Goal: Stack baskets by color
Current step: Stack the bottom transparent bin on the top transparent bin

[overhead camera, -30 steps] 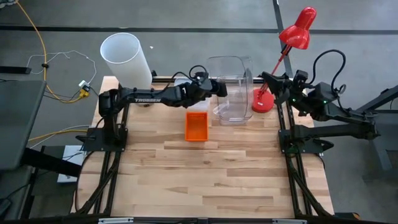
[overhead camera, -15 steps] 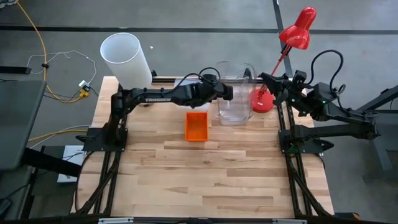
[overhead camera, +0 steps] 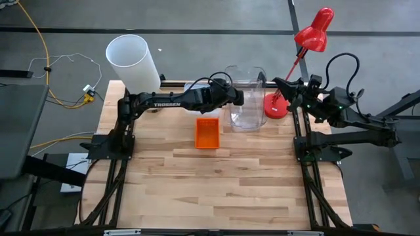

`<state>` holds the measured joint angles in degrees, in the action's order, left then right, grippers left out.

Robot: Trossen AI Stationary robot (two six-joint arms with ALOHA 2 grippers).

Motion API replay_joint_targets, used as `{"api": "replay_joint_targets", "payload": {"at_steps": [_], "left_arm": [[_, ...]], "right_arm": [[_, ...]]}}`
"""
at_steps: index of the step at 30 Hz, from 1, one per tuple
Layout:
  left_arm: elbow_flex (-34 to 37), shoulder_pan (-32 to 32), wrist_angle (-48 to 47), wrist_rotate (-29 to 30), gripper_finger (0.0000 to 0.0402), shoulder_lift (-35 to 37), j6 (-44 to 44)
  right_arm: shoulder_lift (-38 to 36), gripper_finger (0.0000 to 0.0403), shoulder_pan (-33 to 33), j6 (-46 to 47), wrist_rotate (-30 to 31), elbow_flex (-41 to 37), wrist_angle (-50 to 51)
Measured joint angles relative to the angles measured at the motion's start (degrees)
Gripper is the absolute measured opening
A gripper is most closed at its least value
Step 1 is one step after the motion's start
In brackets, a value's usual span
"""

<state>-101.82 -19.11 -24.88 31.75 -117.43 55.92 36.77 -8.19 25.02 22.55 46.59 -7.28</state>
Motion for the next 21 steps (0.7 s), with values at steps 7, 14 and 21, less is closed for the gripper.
{"api": "replay_joint_targets", "payload": {"at_steps": [7, 14, 21], "left_arm": [[0.0, 0.1, 0.6, -0.1, 0.0016, 0.0, 0.0], [0.0, 0.1, 0.5, -1.5, 0.0054, 0.0, -0.1], [0.0, 0.2, 0.7, -1.5, 0.0094, 0.1, -0.1]], "right_arm": [[0.0, 0.0000, 0.0, 0.2, 1.4, 0.0, 0.7], [0.0, 0.0000, 0.0, 0.2, 1.5, 0.0, 0.7], [0.0, 0.0000, 0.0, 0.2, 1.5, 0.0, 0.7]]}}
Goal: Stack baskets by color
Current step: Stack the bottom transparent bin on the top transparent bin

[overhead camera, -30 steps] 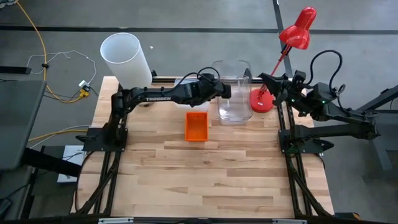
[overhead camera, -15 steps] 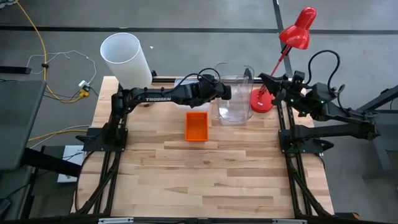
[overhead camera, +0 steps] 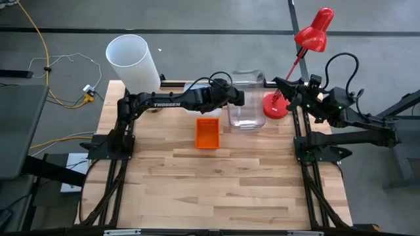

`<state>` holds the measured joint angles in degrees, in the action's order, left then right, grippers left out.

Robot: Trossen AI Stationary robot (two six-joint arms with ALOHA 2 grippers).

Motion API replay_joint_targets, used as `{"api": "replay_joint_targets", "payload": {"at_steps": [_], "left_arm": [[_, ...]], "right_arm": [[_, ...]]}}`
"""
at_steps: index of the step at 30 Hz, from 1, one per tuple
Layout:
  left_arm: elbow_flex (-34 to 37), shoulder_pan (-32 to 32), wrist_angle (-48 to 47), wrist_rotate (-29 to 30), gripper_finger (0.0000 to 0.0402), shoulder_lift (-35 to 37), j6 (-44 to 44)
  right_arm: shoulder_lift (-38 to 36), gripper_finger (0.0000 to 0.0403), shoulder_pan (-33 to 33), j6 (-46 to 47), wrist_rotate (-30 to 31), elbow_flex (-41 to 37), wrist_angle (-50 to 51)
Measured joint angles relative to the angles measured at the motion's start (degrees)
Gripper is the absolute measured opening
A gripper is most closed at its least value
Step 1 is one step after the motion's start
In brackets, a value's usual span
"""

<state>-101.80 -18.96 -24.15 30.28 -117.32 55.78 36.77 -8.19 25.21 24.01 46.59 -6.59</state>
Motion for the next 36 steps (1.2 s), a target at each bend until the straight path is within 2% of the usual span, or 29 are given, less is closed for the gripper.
{"api": "replay_joint_targets", "payload": {"at_steps": [3, 7, 11, 16, 19, 22, 26, 31, 36], "left_arm": [[0.0, -0.3, 0.9, -0.7, 0.0108, 0.0, -1.3], [0.1, -1.6, 4.3, -5.2, 0.0123, 1.4, -5.7], [0.1, -3.2, 8.5, -9.2, 0.0134, 4.9, -13.2], [0.1, -4.5, 9.7, -11.1, 0.0138, 11.4, -25.1], [0.2, -5.1, 9.5, -15.5, 0.0138, 16.4, -32.1], [1.5, -5.0, 9.8, -22.3, 0.0138, 22.1, -38.6], [5.6, -3.4, 11.9, -31.2, 0.0138, 30.9, -44.2], [15.7, -0.1, 17.1, -34.4, 0.0138, 43.2, -46.5], [29.2, 3.8, 25.1, -33.6, 0.0138, 54.6, -45.3]], "right_arm": [[0.0, 0.0000, 0.0, 0.0, 0.0, 0.0, 0.0], [0.0, 0.0000, 0.0, 0.0, 0.0, 0.0, 0.1], [0.0, 0.0000, 0.0, 0.4, 0.0, 0.0, 0.1], [0.5, 0.0000, 0.0, 0.4, 0.0, 0.0, 0.2], [1.8, 0.0001, 0.0, 0.4, 0.0, 0.0, 0.2], [4.0, 0.0010, 0.0, 0.5, 0.0, 0.0, 1.1], [7.9, 0.0059, 0.0, 1.5, -0.1, 0.0, 2.9], [12.4, 0.0155, -0.1, 1.5, 1.7, 1.3, 7.1], [18.7, 0.0223, -2.7, 4.4, 3.6, 11.6, 28.8]]}}
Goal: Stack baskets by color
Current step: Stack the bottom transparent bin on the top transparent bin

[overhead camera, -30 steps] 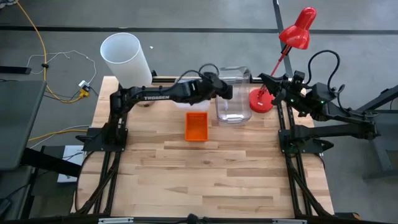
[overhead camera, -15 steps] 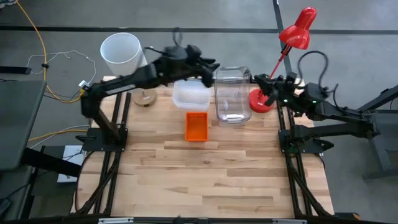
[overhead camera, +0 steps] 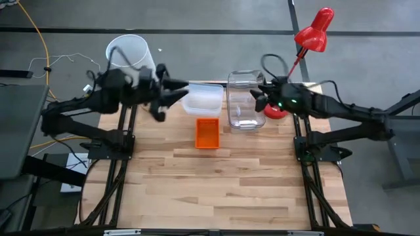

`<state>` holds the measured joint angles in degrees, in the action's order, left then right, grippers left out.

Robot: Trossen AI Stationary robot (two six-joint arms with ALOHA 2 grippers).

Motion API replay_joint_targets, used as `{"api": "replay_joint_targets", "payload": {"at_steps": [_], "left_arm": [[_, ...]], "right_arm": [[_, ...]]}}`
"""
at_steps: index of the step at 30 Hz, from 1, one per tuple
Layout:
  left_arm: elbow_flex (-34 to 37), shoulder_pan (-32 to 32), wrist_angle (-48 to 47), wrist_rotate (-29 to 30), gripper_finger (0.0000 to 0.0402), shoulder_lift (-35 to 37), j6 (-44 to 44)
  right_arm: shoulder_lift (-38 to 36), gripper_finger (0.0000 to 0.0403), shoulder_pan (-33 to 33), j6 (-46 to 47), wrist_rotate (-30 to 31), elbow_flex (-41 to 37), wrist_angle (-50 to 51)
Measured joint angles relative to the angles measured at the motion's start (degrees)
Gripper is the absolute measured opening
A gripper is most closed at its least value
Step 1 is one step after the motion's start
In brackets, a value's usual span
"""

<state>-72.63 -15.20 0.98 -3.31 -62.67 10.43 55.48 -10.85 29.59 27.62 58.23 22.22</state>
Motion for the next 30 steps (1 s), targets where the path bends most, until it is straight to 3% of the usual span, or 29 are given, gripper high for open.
{"api": "replay_joint_targets", "payload": {"at_steps": [4, 8, 16, 23, 30], "left_arm": [[8.6, 2.8, 6.1, 3.4, 0.0138, 6.1, 2.6], [13.6, 4.8, 9.2, 7.6, 0.0138, 9.4, 4.4], [15.4, 6.3, 9.6, 10.4, 0.0138, 10.2, 5.9], [15.4, 6.3, 9.6, 10.4, 0.0138, 10.2, 8.3], [15.4, 6.3, 9.6, 10.4, 0.0138, 10.2, 8.5]], "right_arm": [[7.2, 0.0235, -3.3, 6.0, 3.0, 9.0, 21.6], [13.1, 0.0236, -6.6, 11.1, 5.4, 11.2, 33.1], [21.0, 0.0236, -13.6, 14.1, 8.2, 10.0, 30.8], [26.6, 0.0236, -19.4, 12.4, 3.7, 10.0, 27.0], [28.3, 0.0223, -22.2, 10.9, 3.5, 10.0, 25.2]]}}
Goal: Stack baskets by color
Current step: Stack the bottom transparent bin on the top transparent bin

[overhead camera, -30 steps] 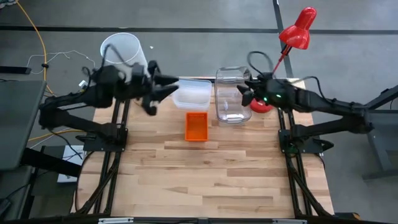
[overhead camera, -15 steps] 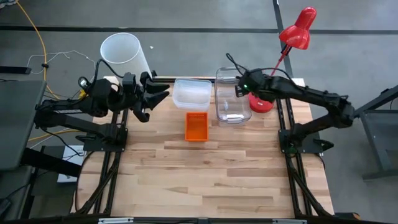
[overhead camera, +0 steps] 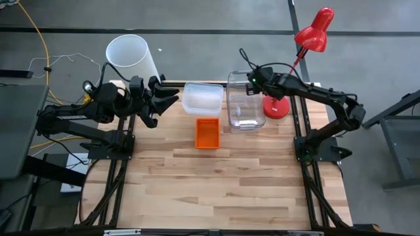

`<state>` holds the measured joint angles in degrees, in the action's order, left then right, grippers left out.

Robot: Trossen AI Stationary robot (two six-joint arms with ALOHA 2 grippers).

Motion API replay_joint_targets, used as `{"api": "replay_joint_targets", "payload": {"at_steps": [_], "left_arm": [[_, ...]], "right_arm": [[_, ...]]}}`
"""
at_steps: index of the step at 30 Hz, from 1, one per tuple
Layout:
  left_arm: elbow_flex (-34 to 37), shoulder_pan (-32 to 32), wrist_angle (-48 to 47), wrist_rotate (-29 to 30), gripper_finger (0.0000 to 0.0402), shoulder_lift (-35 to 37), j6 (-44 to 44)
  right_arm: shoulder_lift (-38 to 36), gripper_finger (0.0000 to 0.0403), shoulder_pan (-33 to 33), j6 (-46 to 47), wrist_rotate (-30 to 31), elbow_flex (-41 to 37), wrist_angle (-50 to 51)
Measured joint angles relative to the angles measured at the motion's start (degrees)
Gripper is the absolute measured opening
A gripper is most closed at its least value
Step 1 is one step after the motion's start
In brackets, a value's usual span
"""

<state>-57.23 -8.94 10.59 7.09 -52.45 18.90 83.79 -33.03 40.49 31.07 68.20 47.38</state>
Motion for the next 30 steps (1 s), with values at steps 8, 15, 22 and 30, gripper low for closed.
{"api": "replay_joint_targets", "payload": {"at_steps": [8, 15, 22, 30], "left_arm": [[0.0, 0.0, 0.0, 0.0, 0.0138, 0.0, -0.3], [0.0, 0.0, -0.1, 0.0, 0.0138, 0.0, -0.8], [0.0, 0.0, -0.3, 0.0, 0.0138, 0.0, -1.0], [0.0, 0.0, -0.3, 0.0, 0.0138, 0.0, -1.0]], "right_arm": [[0.0, 0.0106, -2.4, -1.1, -2.2, 0.0, -0.2], [-0.8, 0.0010, -2.6, -4.6, -2.7, 0.0, -0.4], [-5.8, 0.0004, -2.6, -4.9, -5.8, 0.0, -1.1], [-12.2, 0.0001, -3.8, -4.3, -15.7, 0.0, -0.8]]}}
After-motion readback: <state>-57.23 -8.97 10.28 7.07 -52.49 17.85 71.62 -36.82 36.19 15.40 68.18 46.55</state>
